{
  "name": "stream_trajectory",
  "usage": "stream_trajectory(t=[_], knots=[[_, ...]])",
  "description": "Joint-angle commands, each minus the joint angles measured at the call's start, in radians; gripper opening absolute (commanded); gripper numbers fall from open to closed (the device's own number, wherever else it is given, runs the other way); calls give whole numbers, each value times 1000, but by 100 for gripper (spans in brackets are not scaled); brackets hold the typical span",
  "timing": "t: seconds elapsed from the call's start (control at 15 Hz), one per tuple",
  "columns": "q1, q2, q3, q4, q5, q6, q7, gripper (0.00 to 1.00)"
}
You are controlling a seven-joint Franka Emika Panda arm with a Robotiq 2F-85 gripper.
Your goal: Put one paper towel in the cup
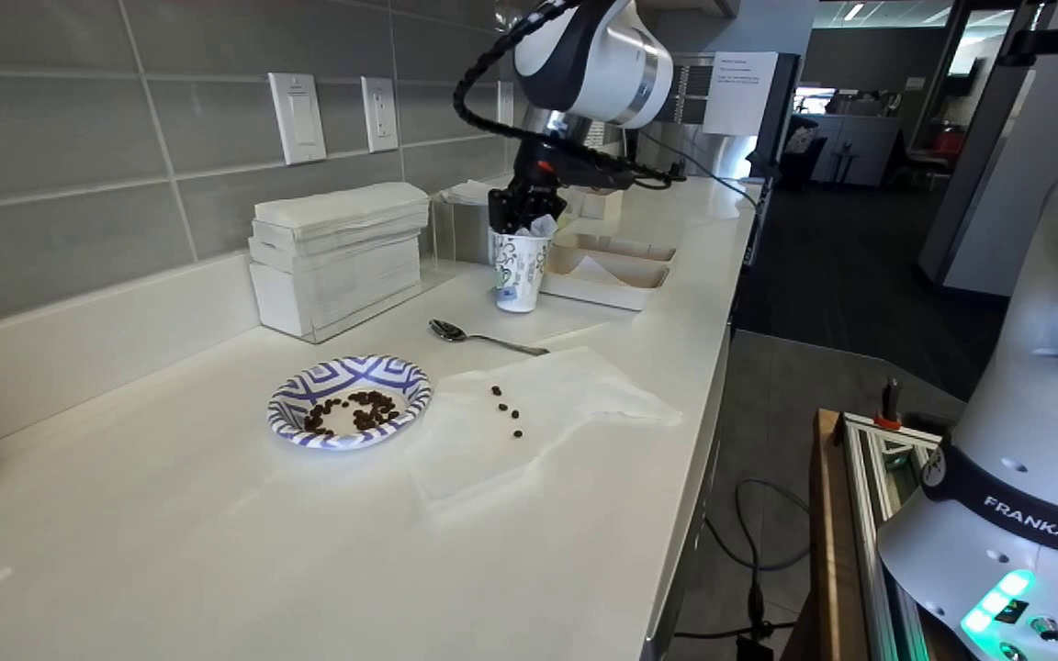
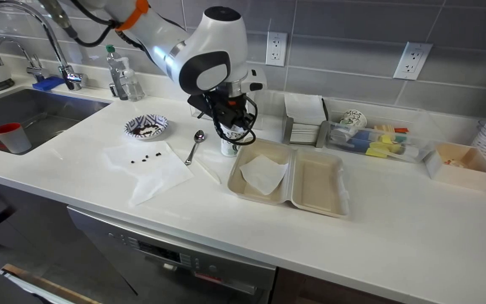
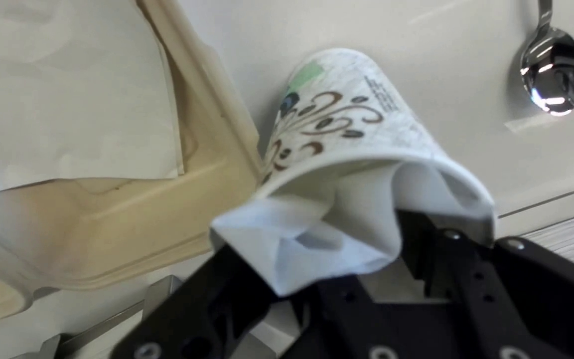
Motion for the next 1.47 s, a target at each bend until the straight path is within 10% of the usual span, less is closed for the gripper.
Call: stream_trajectory(t=[0.0, 0.07, 0.2, 0.53, 1.4], knots=[[-14, -34, 20, -4, -84, -75, 72, 75], [-11, -37, 22, -4, -102, -81, 90, 33], [-8, -46, 28, -1, -125, -105, 111, 36], [-7, -67, 40, 5, -152, -130, 141, 0], [-20, -167, 38, 28, -329, -251, 341, 0]])
